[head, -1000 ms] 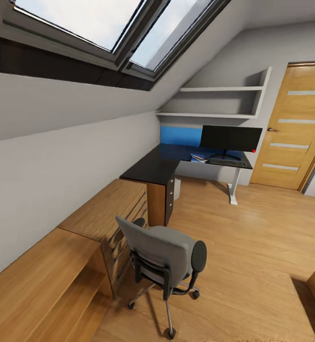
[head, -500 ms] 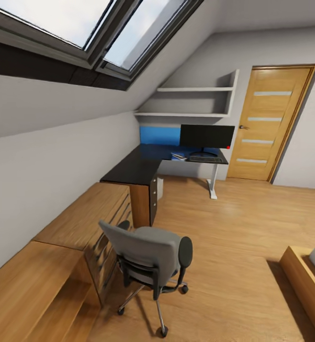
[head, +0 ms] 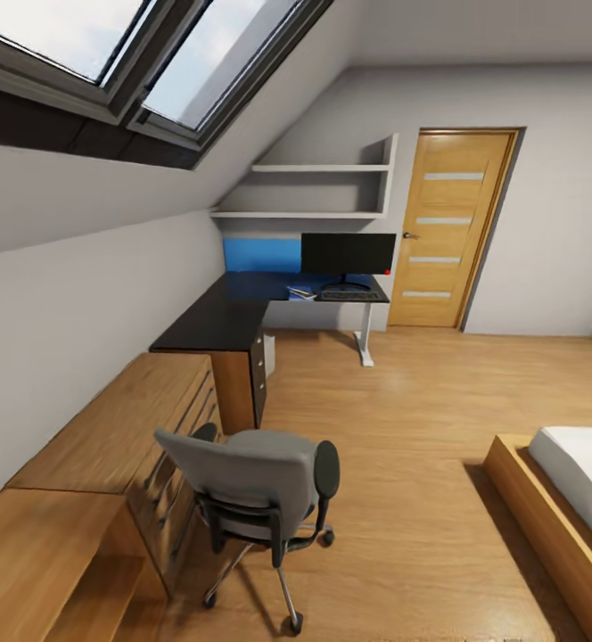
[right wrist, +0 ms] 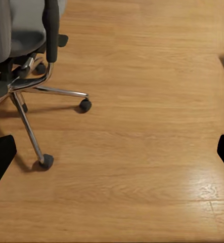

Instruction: In the bedroom, organize the workspace by keeping the computer under the desk, ensuring the monitor is on the desk, placing the keyboard on the desk next to the monitor, placing the mouse on the desk next to the keyboard, moving the folder from the swivel chair onto the desk next to the mouse, stacking the notebook on top of the folder with the pen on top of the notebook, and positioning the swivel chair next to the desk.

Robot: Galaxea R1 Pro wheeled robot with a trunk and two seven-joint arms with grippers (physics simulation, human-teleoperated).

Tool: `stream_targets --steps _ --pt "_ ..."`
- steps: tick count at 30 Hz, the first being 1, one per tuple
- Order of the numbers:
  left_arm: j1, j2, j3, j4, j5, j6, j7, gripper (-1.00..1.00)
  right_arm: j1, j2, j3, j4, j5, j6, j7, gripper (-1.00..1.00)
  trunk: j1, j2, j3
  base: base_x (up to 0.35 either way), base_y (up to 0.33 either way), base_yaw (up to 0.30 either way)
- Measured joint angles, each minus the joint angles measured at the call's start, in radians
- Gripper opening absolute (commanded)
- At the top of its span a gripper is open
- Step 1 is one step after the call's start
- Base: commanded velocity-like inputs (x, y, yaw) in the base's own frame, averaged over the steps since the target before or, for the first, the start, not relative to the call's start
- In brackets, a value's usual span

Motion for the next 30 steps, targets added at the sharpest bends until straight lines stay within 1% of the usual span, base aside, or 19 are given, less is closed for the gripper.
stream_targets --steps 13,18,26,30 --pt "0.000 -0.001 0.001 0.000 0.000 0.001 -0.002 1.00 0.000 0.000 0.000 0.000 0.000 0.000 0.000 1.00 0.000 0.000 0.000 0.065 0.194 -0.300" --pt "0.000 -0.001 0.001 0.000 -0.001 0.001 -0.002 1.00 0.000 0.000 0.000 0.000 0.000 0.000 0.000 1.00 0.000 0.000 0.000 0.044 0.114 -0.278" --pt "0.000 -0.001 0.001 0.000 -0.001 0.001 -0.002 1.00 -0.001 0.001 0.000 0.000 0.000 0.000 0.000 1.00 0.000 0.000 0.000 0.010 0.194 -0.098" --pt "0.000 -0.001 0.001 0.000 -0.001 0.001 -0.002 1.00 0.000 0.001 0.000 0.000 0.000 0.000 0.000 1.00 0.000 0.000 0.000 0.002 0.075 -0.019"
